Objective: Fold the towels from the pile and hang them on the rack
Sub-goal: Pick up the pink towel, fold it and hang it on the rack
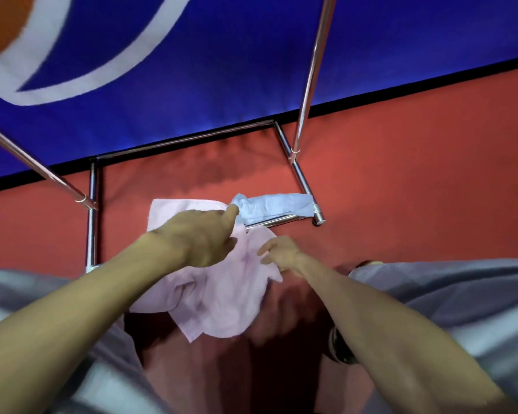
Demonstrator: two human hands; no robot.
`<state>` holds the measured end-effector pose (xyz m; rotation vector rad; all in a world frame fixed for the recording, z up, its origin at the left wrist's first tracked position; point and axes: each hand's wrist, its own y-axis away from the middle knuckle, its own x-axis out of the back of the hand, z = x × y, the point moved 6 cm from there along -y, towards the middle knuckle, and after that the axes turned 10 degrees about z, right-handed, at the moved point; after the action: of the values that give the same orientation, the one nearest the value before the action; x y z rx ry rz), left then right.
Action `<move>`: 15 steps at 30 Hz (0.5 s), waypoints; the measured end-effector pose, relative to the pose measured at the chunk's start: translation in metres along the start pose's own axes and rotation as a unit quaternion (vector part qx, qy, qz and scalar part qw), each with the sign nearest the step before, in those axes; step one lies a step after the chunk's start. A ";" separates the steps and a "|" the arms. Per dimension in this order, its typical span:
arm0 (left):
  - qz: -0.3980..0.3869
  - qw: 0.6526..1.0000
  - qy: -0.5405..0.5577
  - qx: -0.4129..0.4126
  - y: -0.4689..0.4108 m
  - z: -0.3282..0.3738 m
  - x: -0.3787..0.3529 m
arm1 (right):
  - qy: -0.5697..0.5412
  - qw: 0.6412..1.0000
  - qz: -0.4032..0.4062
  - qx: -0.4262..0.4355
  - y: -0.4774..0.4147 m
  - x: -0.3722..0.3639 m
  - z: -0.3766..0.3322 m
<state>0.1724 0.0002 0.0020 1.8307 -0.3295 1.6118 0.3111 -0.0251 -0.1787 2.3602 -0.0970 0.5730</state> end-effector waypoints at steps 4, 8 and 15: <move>0.022 0.995 0.057 0.073 0.013 -0.026 0.010 | -0.082 0.992 -0.019 0.099 0.031 0.007 -0.084; 0.066 0.983 0.106 0.136 0.027 -0.057 0.032 | -0.063 0.976 -0.051 0.201 0.070 0.015 -0.160; 0.139 0.934 0.307 0.121 0.044 -0.099 0.058 | -0.027 0.922 -0.087 0.376 0.150 0.046 -0.258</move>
<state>0.0806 0.0428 0.0724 1.3784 -0.1074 2.4119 0.2225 0.0336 0.1037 3.0839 0.3742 0.5130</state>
